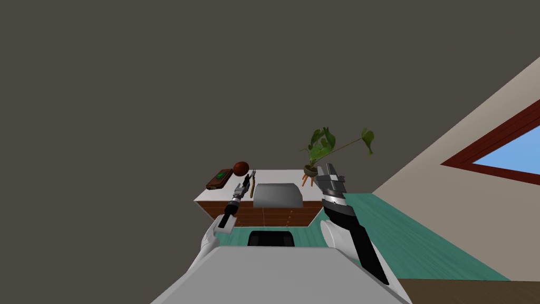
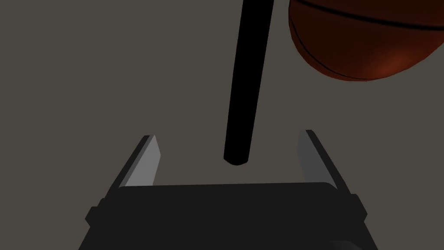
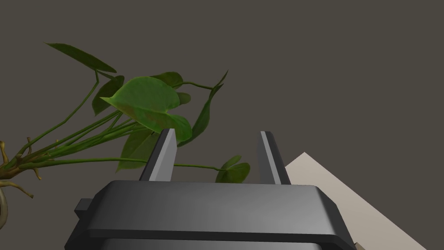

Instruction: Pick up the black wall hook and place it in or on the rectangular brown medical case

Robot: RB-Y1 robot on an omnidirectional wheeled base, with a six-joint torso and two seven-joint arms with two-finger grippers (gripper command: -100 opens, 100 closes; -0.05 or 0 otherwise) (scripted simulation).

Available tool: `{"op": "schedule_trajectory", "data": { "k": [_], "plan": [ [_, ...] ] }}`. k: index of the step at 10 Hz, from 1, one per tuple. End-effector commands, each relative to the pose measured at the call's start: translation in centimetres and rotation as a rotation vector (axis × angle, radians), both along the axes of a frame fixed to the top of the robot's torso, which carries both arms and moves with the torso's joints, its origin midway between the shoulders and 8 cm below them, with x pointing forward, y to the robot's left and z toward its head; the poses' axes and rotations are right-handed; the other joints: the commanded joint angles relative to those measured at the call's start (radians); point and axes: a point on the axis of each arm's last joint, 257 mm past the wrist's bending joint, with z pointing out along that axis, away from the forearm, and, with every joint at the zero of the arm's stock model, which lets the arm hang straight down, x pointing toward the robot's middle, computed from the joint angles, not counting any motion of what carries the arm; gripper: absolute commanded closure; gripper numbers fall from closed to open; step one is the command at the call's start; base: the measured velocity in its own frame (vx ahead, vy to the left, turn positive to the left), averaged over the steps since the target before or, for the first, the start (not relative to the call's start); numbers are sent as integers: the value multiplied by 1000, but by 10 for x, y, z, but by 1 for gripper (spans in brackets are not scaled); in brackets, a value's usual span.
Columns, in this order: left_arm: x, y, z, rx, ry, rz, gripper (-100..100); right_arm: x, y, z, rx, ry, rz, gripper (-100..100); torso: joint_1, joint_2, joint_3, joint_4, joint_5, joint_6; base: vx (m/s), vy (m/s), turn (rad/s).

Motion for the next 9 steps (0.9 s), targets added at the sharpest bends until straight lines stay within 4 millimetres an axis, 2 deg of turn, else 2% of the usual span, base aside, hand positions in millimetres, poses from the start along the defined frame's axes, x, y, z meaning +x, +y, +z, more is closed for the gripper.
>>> {"op": "schedule_trajectory", "data": {
  "k": [1, 6, 8, 9],
  "plan": [
    [-2, 4, -13, 42, 25, 10, -100, 0, 0, 0, 0, 0, 0, 0, 0, 0, 0, 0, 0, 0, 37, -18, 13],
    [-12, 16, -44, 123, 84, 38, -100, 0, 0, 0, 0, 0, 0, 0, 0, -1, 0, 0, 0, 0, 43, -17, 2],
    [-13, 16, -44, 125, 87, 39, -100, 0, 0, 0, 0, 0, 0, 0, 1, 0, 0, 0, 0, 0, 20, -3, -3],
    [-13, 16, -45, 127, 88, 39, 0, 0, 0, 0, 0, 0, 0, 0, 1, 1, 1, 0, 0, 0, 0, 0, 0]
  ]
}}
